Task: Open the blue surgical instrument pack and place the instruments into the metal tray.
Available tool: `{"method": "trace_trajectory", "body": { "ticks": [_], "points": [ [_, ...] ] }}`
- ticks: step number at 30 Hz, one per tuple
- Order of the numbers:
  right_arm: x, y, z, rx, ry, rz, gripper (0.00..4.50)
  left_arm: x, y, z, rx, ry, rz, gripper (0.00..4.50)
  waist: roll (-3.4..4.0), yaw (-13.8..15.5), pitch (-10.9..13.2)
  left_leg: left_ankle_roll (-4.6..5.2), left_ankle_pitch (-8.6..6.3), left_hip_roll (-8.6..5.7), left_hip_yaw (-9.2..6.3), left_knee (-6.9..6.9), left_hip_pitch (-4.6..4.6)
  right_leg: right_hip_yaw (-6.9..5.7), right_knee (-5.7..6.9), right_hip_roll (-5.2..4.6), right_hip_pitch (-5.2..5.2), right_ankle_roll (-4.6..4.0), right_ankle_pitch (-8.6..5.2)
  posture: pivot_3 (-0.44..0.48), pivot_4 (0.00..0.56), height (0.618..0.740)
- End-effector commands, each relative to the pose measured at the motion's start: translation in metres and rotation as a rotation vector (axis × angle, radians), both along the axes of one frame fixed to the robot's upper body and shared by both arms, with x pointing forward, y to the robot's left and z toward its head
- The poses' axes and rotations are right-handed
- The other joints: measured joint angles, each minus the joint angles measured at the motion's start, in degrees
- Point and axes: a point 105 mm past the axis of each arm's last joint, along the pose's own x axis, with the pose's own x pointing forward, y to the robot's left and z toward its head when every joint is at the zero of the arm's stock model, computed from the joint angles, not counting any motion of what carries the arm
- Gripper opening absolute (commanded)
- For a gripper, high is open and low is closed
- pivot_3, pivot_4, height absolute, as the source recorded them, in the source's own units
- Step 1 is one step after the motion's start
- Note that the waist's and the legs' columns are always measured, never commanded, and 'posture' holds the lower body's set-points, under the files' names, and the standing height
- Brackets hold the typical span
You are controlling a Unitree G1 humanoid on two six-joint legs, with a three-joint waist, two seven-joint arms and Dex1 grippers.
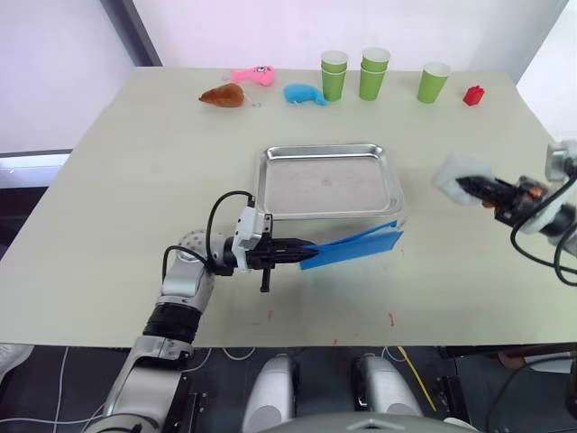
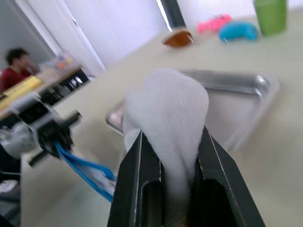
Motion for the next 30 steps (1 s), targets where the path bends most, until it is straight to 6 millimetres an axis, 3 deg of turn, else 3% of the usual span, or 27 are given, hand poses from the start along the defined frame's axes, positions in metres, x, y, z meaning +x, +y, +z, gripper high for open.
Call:
{"method": "trace_trajectory", "body": {
  "ticks": [1,5,15,25,30],
  "points": [
    [-0.014,0.021,0.035,0.034,-0.119,0.091,0.03,0.0,0.0,-0.012,0.054,0.023,-0.01,0.0,0.0,0.1,0.0,0.0,0.0,0.0,-0.02,0.0,-0.03,-0.02,-0.01,0.0,0.0,0.0,0.0,0.0,0.15,0.74],
    [-0.017,0.05,0.037,-0.012,-0.14,0.167,0.03,0.005,-0.003,-0.01,0.042,0.022,0.009,0.0,0.01,0.1,0.0,0.0,0.0,0.0,-0.01,0.0,-0.06,-0.01,-0.01,-0.04,-0.01,0.01,0.0,0.0,0.15,0.74],
    [-0.015,0.112,0.015,-0.234,-0.245,0.324,0.03,0.019,-0.014,-0.001,0.009,-0.002,0.036,0.0,0.01,0.1,0.0,0.0,0.0,-0.03,-0.03,0.03,-0.07,-0.05,0.0,-0.03,-0.01,0.03,0.02,0.0,0.15,0.74],
    [-0.013,0.161,0.01,-0.284,-0.358,0.407,0.03,0.021,-0.022,0.0,-0.004,-0.01,0.035,0.0,0.02,0.2,0.0,0.0,0.0,-0.03,-0.08,0.04,-0.09,-0.11,0.01,-0.02,-0.03,0.03,0.01,0.0,0.15,0.74],
    [-0.019,0.175,0.011,-0.259,-0.409,0.437,0.03,0.023,-0.023,0.001,-0.006,-0.014,0.037,0.0,0.01,0.2,0.0,0.0,0.0,-0.04,-0.07,0.04,-0.11,-0.11,-0.01,-0.04,-0.03,0.03,0.02,0.0,0.15,0.74]
  ]
}}
